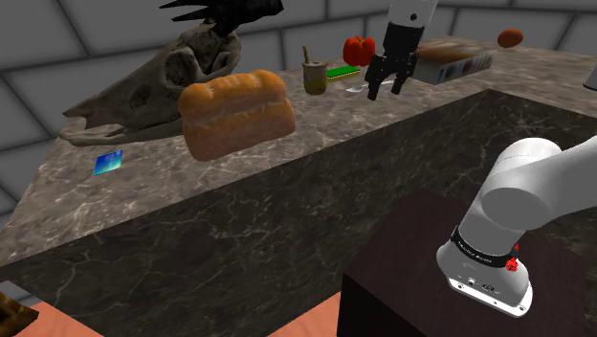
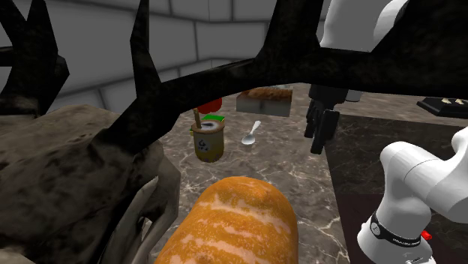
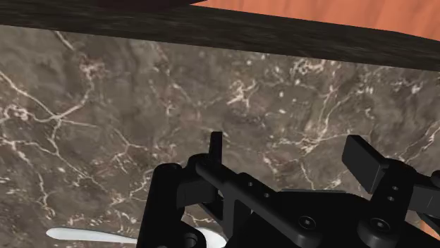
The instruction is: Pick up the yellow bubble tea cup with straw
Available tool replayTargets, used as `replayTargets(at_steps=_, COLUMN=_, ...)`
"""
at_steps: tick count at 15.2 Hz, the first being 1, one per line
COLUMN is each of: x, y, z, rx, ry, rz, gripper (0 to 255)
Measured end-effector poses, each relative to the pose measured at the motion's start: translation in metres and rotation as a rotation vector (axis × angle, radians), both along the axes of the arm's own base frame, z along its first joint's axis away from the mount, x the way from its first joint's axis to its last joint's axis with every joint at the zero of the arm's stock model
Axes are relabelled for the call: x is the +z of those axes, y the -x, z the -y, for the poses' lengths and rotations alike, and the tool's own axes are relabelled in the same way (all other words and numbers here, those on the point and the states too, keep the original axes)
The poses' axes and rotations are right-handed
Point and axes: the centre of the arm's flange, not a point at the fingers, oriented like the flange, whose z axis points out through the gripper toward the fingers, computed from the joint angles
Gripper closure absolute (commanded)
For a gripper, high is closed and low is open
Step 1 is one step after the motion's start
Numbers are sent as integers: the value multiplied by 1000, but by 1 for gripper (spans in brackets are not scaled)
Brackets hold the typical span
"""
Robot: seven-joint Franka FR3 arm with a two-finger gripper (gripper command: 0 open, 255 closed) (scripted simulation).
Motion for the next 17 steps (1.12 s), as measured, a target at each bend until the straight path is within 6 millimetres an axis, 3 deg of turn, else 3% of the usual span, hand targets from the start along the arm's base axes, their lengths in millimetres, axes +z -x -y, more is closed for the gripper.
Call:
replayTargets(at_steps=3, x=5, y=-16, z=2, rx=10, ry=7, rz=-5, gripper=0)
replayTargets(at_steps=17, x=53, y=-201, z=12, rx=128, ry=85, rz=-69, gripper=0)
